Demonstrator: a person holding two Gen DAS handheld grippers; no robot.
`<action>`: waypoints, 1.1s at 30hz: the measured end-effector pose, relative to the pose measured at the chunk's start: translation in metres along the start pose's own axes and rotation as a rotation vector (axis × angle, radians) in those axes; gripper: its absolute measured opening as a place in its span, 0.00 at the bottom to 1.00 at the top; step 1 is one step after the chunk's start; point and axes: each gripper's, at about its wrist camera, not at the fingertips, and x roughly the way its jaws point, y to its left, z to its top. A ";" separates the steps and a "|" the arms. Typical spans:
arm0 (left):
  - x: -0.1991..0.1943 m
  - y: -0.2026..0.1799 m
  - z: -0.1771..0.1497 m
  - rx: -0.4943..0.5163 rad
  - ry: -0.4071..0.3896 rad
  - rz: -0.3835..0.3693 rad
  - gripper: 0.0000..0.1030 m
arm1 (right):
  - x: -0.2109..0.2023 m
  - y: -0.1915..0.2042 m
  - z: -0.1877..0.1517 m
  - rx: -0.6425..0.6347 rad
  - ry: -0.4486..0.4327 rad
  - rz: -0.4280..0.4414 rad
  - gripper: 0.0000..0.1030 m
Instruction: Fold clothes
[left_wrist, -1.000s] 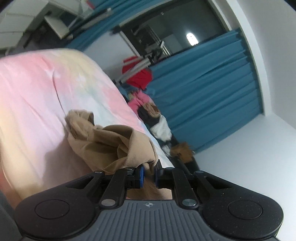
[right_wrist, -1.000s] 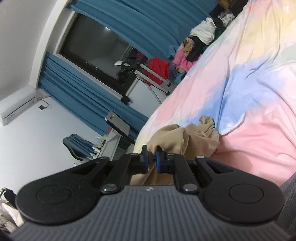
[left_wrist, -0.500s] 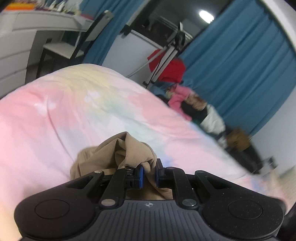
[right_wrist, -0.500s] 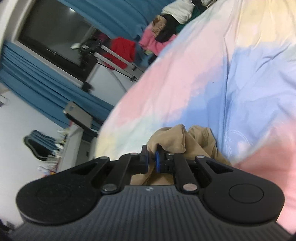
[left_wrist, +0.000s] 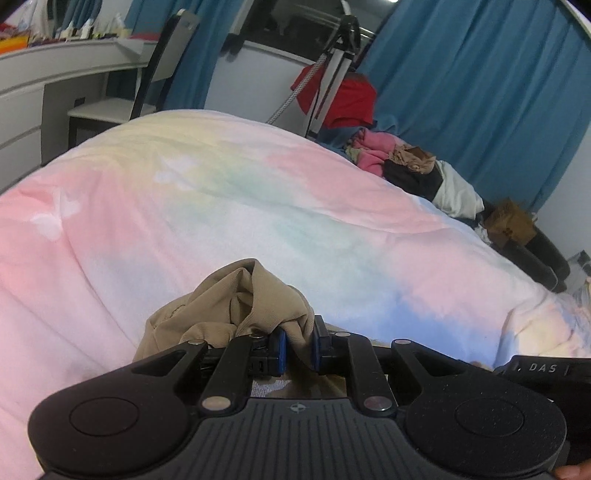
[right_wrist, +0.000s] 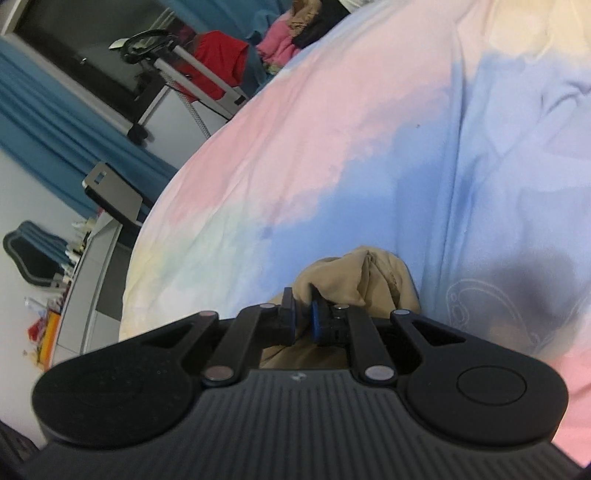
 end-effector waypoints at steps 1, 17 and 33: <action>0.000 -0.003 0.001 0.026 0.008 -0.002 0.21 | -0.003 0.001 -0.001 -0.018 -0.006 0.006 0.13; -0.054 -0.031 -0.011 0.328 -0.146 0.038 0.99 | -0.068 0.055 -0.024 -0.520 -0.262 0.001 1.00; 0.010 -0.015 -0.018 0.330 -0.016 0.098 0.94 | 0.013 0.042 -0.021 -0.531 -0.082 -0.115 1.00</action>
